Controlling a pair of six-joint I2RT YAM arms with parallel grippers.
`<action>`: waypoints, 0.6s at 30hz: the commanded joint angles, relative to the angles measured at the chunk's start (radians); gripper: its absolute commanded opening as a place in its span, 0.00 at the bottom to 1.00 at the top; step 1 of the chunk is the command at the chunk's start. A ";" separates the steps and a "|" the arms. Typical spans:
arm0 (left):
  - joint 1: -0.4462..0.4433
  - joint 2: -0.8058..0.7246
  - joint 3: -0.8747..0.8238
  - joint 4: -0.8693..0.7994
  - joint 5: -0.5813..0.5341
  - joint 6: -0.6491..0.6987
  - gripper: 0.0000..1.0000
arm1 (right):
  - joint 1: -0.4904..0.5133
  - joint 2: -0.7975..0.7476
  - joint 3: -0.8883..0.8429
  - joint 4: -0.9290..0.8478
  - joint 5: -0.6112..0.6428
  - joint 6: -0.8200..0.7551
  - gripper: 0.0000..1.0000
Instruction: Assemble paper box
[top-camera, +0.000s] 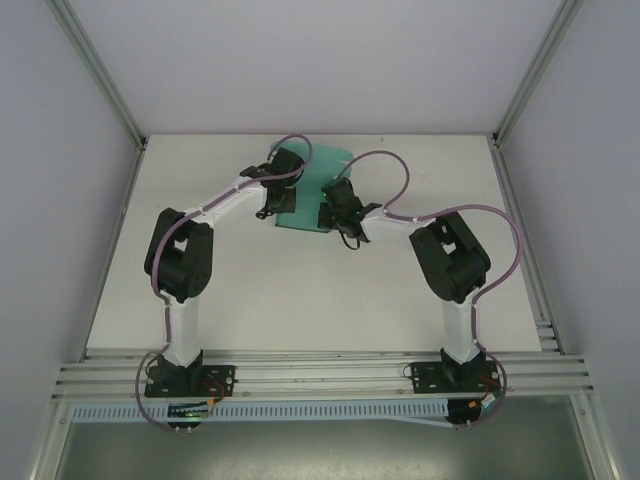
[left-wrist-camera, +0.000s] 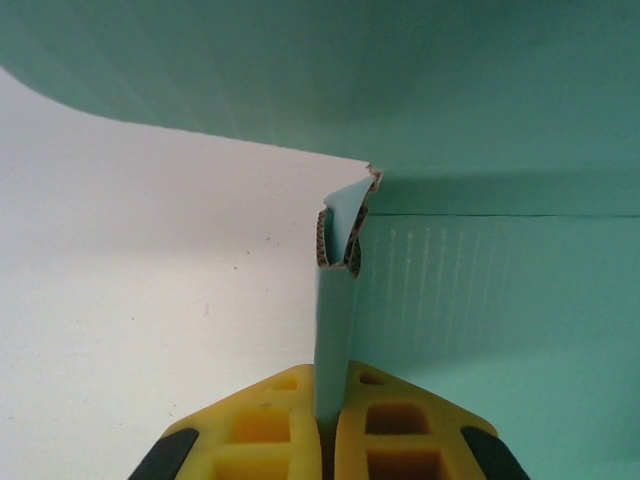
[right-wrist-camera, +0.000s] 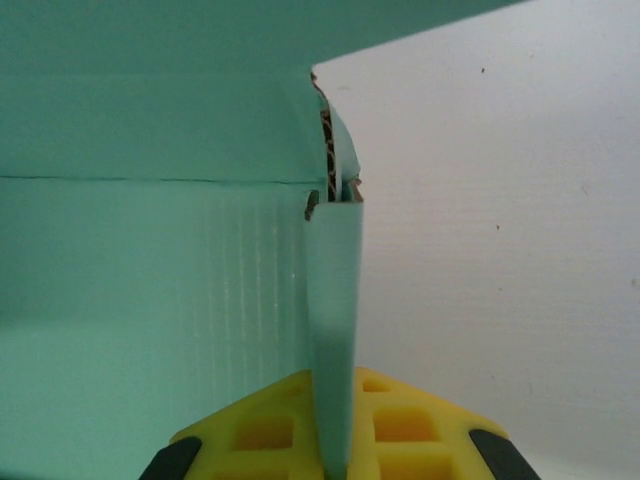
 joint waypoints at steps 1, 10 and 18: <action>0.003 -0.014 0.017 0.019 0.076 0.007 0.23 | 0.002 0.024 0.020 -0.052 0.062 -0.009 0.00; 0.086 -0.296 -0.140 0.181 0.321 0.066 0.99 | -0.057 -0.110 -0.105 0.141 -0.062 -0.056 0.00; 0.367 -0.503 -0.483 0.439 0.652 -0.095 0.99 | -0.100 -0.323 -0.265 0.526 -0.448 -0.023 0.00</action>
